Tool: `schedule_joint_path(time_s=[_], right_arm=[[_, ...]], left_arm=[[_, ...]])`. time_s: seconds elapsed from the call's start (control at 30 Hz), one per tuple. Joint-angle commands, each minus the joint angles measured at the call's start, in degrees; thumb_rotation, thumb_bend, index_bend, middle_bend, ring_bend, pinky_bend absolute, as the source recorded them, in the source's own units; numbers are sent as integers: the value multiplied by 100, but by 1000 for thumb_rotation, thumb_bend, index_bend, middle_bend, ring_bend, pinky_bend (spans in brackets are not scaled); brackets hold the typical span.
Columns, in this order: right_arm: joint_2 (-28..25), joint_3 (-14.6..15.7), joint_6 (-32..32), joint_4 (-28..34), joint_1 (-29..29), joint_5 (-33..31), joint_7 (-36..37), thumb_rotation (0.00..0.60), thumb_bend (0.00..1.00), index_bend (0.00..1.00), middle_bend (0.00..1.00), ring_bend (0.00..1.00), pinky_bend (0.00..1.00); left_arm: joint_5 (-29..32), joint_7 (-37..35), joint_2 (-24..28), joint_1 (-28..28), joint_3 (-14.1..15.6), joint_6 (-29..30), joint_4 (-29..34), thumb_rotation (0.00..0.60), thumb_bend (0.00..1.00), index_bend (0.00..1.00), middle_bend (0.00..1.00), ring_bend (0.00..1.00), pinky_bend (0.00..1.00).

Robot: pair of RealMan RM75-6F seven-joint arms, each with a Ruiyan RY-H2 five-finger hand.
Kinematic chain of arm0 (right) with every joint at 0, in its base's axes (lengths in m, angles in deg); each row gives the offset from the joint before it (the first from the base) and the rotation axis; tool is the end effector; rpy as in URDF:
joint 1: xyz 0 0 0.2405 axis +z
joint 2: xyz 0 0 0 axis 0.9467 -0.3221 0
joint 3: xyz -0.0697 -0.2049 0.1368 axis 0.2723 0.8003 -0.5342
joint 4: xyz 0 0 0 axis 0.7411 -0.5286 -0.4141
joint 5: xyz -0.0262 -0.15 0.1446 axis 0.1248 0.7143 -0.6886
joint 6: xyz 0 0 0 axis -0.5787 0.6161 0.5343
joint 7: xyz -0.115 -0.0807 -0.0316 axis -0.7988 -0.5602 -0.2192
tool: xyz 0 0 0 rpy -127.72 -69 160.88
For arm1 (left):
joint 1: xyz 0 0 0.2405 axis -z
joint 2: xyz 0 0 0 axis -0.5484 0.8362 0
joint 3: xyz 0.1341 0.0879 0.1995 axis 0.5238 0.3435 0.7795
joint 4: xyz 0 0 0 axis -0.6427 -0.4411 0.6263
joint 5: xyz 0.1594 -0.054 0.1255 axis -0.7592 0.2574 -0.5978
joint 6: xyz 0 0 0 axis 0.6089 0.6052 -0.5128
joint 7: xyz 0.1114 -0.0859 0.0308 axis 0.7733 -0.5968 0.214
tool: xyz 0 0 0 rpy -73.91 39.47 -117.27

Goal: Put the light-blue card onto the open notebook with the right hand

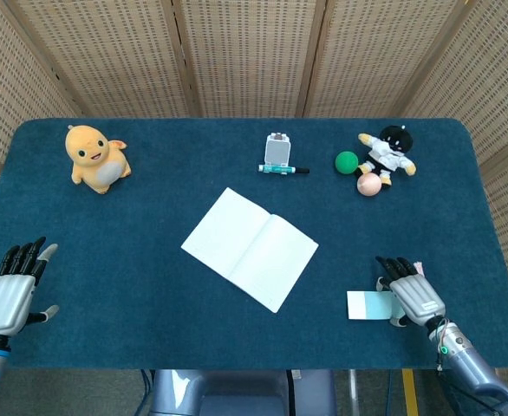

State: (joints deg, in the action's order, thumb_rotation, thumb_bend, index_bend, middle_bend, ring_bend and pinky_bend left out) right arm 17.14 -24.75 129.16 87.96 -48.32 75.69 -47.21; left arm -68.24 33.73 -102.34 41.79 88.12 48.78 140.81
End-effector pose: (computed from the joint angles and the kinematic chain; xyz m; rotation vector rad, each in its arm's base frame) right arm -0.3249 -0.2479 0.0565 1.9103 -0.9783 0.6325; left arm -0.2884 0.1877 0.1321 -1.4986 -0.9221 -0.7178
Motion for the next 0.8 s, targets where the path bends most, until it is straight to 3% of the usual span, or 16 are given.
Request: schedule_joint_path(time_s=[0.03, 0.23, 0.43, 0.5, 0.67, 0.8], right_arm=[[-20, -11, 21, 27, -1, 10, 0, 600, 53, 631, 0, 0, 45], [-122, -97, 146, 182, 32, 60, 1, 600, 53, 631, 0, 0, 45], [-362, -354, 271, 553, 191, 64, -136, 600, 53, 631, 0, 0, 45], [-503, -563, 340, 790, 346, 94, -320, 600, 53, 631, 0, 0, 45], [-847, -1038, -125, 1542, 887, -184, -1072, 600, 53, 631, 0, 0, 45], [-818, -1338, -697, 1836, 1393, -527, -1690, 600, 53, 631, 0, 0, 45]], left_arm=[[-2, -7, 3, -2, 1, 2, 1, 600, 0, 0, 0, 0, 0], [-4, -46, 20, -6, -5, 11, 3, 600, 0, 0, 0, 0, 0], [24, -77, 45, 6, -25, -7, 19, 600, 0, 0, 0, 0, 0], [53, -106, 60, 14, -46, -16, 26, 600, 0, 0, 0, 0, 0], [183, -188, 114, 62, -110, -107, 37, 600, 0, 0, 0, 0, 0], [324, -195, 128, 104, -157, -196, 31, 600, 0, 0, 0, 0, 0]])
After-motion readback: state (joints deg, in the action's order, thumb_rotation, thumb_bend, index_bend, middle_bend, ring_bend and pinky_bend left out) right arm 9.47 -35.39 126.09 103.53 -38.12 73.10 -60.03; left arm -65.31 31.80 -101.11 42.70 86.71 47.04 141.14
